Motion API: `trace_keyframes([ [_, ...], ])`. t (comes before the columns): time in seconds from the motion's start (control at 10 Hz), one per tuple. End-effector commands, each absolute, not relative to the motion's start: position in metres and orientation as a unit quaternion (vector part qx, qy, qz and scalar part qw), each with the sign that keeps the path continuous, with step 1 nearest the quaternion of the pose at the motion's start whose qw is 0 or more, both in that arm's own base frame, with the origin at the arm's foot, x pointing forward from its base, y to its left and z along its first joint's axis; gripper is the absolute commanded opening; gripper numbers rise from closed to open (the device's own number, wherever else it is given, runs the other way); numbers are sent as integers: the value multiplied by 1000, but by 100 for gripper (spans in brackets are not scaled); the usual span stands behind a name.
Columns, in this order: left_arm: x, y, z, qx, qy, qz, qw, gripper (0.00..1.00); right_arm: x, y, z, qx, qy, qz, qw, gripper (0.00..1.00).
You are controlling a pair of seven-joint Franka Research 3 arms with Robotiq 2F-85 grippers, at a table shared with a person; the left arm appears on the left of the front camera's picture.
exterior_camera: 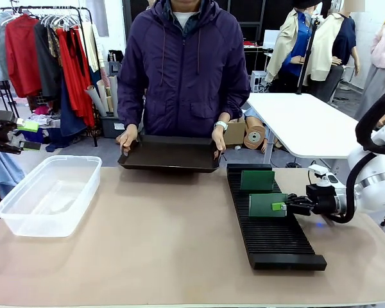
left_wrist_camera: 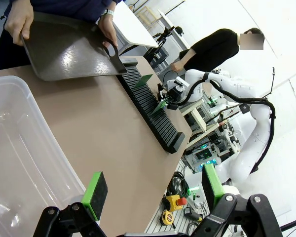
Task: Sort PCBs into racks and boxes based on the side picked up.
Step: If the short side of the Blank PCB is picked up, insert it into the PCB Rack ; if the long side is picked up, place it in the Organizing box.
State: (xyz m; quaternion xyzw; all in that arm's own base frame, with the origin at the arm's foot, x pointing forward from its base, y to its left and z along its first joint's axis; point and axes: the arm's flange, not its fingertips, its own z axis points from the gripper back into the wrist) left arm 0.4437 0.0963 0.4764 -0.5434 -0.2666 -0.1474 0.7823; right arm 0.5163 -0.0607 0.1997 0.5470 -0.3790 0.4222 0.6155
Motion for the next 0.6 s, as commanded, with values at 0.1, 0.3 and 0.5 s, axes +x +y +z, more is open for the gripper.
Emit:
trace_keyframes([
  [0.1, 443, 96, 478, -543, -269, -148, 781, 100, 501, -63, 189, 530, -405, 417, 617, 0],
  [0.3, 443, 96, 478, -543, -269, -148, 781, 100, 498, -64, 189, 529, -411, 415, 615, 0],
  [0.5, 443, 96, 478, -543, -269, -148, 781, 100, 498, -64, 191, 533, -412, 413, 613, 0],
])
